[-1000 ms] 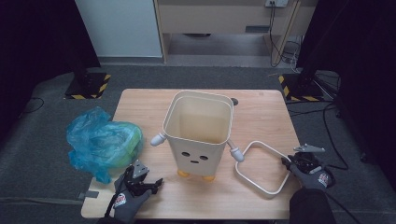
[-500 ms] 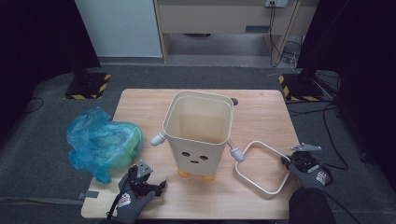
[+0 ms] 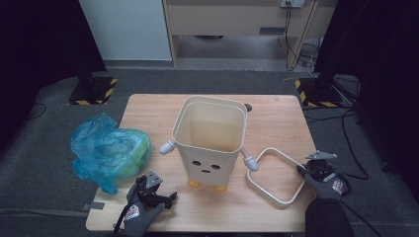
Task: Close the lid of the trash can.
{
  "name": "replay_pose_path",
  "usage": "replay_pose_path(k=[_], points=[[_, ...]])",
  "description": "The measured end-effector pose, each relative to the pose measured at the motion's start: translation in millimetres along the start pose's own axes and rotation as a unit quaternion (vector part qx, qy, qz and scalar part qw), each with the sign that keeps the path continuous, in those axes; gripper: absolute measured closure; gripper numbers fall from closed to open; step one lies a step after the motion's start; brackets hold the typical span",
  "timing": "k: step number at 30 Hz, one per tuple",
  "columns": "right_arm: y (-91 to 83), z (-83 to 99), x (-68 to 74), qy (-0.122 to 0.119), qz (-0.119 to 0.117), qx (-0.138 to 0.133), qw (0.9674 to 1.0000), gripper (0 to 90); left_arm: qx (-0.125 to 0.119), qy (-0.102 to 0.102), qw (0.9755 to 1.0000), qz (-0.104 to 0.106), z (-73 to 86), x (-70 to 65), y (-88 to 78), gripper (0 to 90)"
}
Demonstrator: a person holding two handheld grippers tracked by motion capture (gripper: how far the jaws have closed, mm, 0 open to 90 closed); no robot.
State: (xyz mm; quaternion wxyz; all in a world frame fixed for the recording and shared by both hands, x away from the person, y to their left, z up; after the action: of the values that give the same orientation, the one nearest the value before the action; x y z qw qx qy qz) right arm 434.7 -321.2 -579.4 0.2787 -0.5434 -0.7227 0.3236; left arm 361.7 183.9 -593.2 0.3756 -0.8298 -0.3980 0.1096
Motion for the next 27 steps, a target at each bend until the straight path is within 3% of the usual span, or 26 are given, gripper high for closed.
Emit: replay_pose_path(k=[7, 14, 20, 27], points=[[-2.6, -1.8, 0.1, 0.012, -0.003, -0.007, 0.9999, 80.5, 0.0, 0.0, 1.0, 0.0, 0.0, -0.1, 0.0, 0.0], [-8.9, -6.8, -1.0, 0.045, -0.008, -0.027, 0.9986, 79.8, 0.001, 0.002, 1.0, 0.003, -0.5, -0.1, 0.5, 0.0], [-13.2, -14.5, 0.1, 0.059, -0.018, -0.052, 0.9967, 79.4, 0.001, 0.004, 1.0, 0.005, -0.8, 0.0, 0.7, 0.0], [-17.0, -18.4, 1.4, 0.084, -0.025, -0.062, 0.9942, 79.5, 0.001, 0.005, 1.0, 0.005, -1.4, 0.0, 1.4, 0.0]])
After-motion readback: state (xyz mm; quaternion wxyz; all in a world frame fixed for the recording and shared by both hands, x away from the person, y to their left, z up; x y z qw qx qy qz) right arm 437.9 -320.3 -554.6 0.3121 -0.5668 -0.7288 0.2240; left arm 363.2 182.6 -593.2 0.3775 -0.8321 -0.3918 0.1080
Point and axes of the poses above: each handheld gripper's, and its own axes: y roughly forward along the jaws, z roughly out of its underside, x roughly to its left, the point moved 8 cm from there along y, roughly forward along the jaws, and after that the axes turned 10 degrees about y, right-handed, at the moved point
